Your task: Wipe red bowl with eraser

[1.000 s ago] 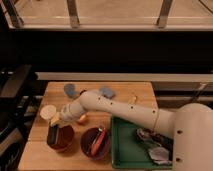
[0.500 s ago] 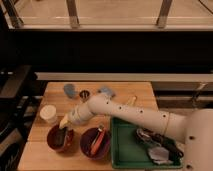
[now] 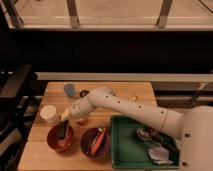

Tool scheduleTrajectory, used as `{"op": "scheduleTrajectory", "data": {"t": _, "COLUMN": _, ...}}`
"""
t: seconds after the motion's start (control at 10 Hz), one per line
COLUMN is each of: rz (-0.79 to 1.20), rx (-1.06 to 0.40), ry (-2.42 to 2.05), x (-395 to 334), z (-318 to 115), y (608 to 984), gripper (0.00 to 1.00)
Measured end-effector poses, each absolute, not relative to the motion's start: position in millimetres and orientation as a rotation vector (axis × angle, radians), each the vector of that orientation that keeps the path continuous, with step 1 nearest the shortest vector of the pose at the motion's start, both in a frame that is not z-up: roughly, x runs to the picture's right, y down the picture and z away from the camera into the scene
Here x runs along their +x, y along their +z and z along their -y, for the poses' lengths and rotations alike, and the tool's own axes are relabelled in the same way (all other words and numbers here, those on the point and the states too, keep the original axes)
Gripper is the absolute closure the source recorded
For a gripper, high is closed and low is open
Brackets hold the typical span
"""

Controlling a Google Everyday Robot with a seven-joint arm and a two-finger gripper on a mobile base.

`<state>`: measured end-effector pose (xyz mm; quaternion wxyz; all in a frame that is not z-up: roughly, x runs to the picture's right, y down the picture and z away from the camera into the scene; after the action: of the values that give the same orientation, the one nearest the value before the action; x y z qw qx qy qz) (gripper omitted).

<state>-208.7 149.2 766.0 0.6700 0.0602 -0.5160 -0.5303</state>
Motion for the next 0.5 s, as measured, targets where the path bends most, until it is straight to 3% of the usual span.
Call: {"op": "scheduleTrajectory", "data": {"t": 0.5, "rz": 1.249, "rx": 0.198, "ry": -1.212, "x": -254, "z": -159, "y": 757, "gripper": 1.0}}
